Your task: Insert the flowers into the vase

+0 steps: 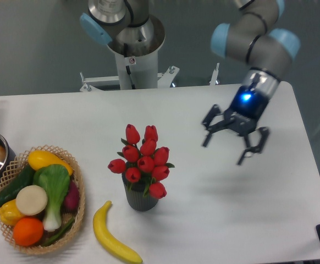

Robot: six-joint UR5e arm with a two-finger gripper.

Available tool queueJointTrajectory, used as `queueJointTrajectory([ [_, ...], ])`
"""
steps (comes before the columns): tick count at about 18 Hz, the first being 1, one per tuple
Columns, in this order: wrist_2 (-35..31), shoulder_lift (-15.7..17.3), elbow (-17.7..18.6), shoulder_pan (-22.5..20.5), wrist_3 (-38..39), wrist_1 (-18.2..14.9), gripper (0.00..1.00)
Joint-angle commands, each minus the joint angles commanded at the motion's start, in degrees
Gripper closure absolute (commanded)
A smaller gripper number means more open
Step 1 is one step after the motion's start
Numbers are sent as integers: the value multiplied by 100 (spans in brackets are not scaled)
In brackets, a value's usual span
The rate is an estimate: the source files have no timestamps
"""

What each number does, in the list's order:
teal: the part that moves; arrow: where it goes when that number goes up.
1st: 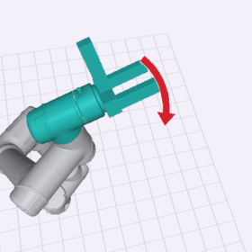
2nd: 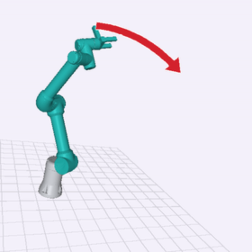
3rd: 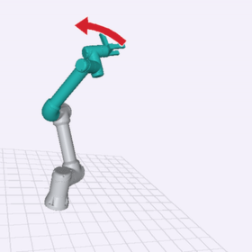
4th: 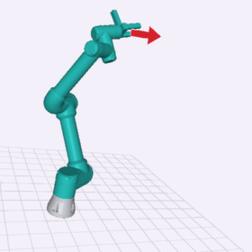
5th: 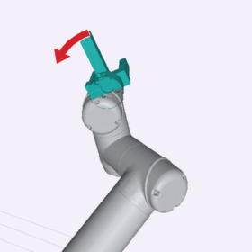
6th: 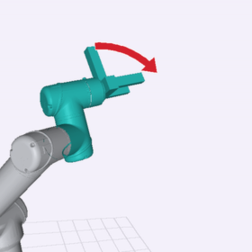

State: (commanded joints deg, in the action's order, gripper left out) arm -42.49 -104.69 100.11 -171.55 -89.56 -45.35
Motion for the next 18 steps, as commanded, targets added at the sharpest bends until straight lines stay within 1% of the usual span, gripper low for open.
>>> queueJointTrajectory([
  [1, -475, 62, -53, -141, 0, -9, 0],
  [2, -802, 115, -105, -194, 0, -17, 0],
  [4, -1304, 290, -106, -256, 0, -18, 0],
  [6, -1813, 466, -106, -431, -9, -44, 0],
  [7, -2016, 510, -97, -484, -18, -87, 0],
  [9, -2490, 642, -106, -528, -88, -289, 0],
  [11, -3113, 809, -132, -677, -228, -631, 0],
  [13, -3537, 1011, -202, -888, -500, -1096, 0],
  [16, -3696, 1318, -430, -1318, -913, -2071, 0],
  [17, -3731, 1441, -475, -1441, -967, -2309, 0],
  [18, -3758, 1538, -510, -1538, -993, -2477, 0],
])
